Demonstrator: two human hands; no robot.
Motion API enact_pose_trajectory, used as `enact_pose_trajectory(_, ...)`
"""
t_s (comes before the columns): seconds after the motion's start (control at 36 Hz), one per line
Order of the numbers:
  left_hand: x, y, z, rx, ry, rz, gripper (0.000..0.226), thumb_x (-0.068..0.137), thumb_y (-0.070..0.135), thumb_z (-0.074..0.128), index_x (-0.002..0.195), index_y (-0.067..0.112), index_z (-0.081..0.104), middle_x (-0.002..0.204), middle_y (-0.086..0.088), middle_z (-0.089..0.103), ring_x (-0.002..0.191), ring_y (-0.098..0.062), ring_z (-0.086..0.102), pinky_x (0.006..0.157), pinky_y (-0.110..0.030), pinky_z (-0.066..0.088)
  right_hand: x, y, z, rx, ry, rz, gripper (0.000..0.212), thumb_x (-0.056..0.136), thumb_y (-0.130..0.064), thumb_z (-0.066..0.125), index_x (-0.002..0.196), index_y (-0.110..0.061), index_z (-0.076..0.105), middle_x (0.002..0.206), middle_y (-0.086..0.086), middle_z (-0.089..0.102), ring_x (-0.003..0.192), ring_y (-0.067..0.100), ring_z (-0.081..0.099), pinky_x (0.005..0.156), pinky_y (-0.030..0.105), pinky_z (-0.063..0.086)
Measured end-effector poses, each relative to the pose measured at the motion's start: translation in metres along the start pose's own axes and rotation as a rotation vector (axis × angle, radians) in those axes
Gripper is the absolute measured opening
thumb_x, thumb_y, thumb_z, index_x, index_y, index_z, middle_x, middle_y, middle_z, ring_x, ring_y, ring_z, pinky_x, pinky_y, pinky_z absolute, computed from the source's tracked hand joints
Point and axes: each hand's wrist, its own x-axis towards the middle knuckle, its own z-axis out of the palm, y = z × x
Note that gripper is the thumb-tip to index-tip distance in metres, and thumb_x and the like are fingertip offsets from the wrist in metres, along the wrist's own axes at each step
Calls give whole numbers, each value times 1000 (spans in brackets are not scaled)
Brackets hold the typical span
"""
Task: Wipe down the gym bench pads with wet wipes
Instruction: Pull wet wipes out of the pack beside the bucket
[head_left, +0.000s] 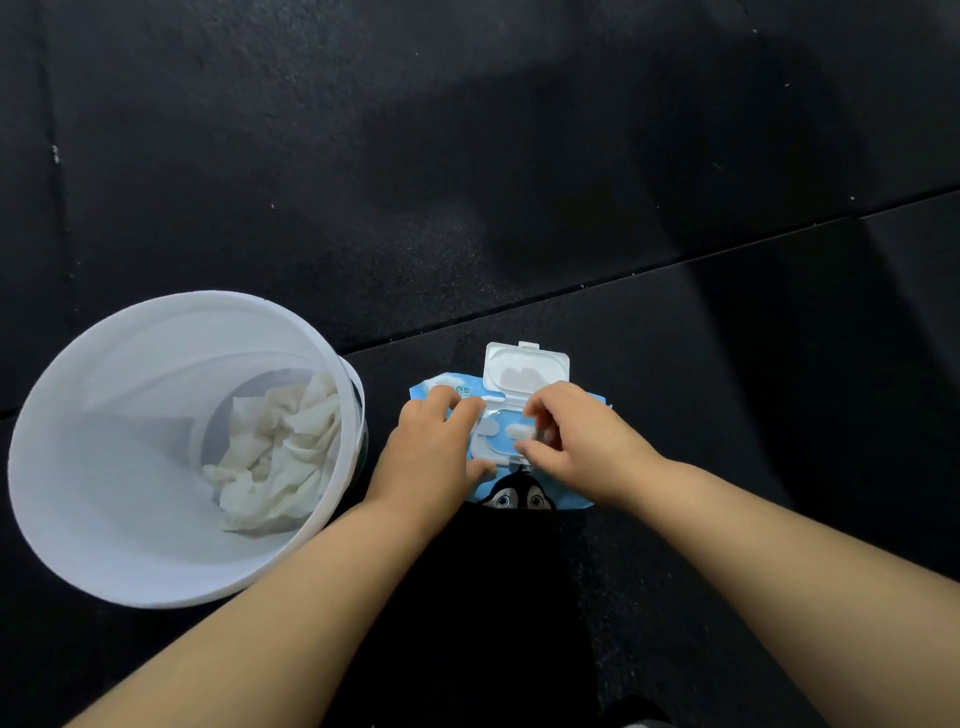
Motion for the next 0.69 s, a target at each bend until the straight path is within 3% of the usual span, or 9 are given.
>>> enact_pose_trajectory(0.08,0,1,0,-1,1,-2,60,82,42,67,135,26,42,133,5,36,114,-19,36,93,-31,40,5,-1,3,-88,-16,-8,12,94,-32,56,90,-21,55,94,-9,44,83,11,49,71,23,36)
enact_pose_trajectory(0.19,-1,0,-1,2,-1,3,61,83,42,65,137,27,40,135,5,36,115,-20,36,93,-30,39,5,-4,-2,141,79,99,17,89,-25,63,78,-11,63,82,-2,53,73,8,48,68,26,40)
enact_pose_trajectory(0.33,0,5,0,-8,19,-2,59,83,41,66,135,24,43,132,4,40,112,-22,39,94,-35,41,-4,1,-10,615,178,252,9,87,-10,64,79,-12,66,89,-1,68,81,11,60,69,18,48)
enact_pose_trajectory(0.42,1,5,0,2,30,-8,54,81,38,68,130,22,48,127,3,44,108,-23,41,91,-36,43,-4,-4,-22,1087,191,294,22,92,-6,55,72,-13,57,101,4,69,95,19,62,80,35,55)
enact_pose_trajectory(0.5,0,5,-1,17,30,-16,53,80,37,70,126,21,51,125,2,45,106,-24,41,88,-36,44,2,-4,-41,1268,307,272,28,94,-6,53,68,-18,54,87,9,62,86,24,58,78,43,52)
enact_pose_trajectory(0.58,-1,6,-1,23,25,-19,54,81,38,70,128,20,49,127,3,43,108,-23,41,89,-35,44,3,1,-54,1211,450,313,25,94,-8,53,71,-18,49,75,2,56,71,18,53,67,34,47)
enact_pose_trajectory(0.69,-4,7,-1,17,9,-21,58,81,40,69,131,22,45,130,5,41,111,-21,40,92,-34,43,-4,6,-49,630,485,326,13,87,-14,52,78,-23,50,75,-5,50,71,14,45,62,30,38)
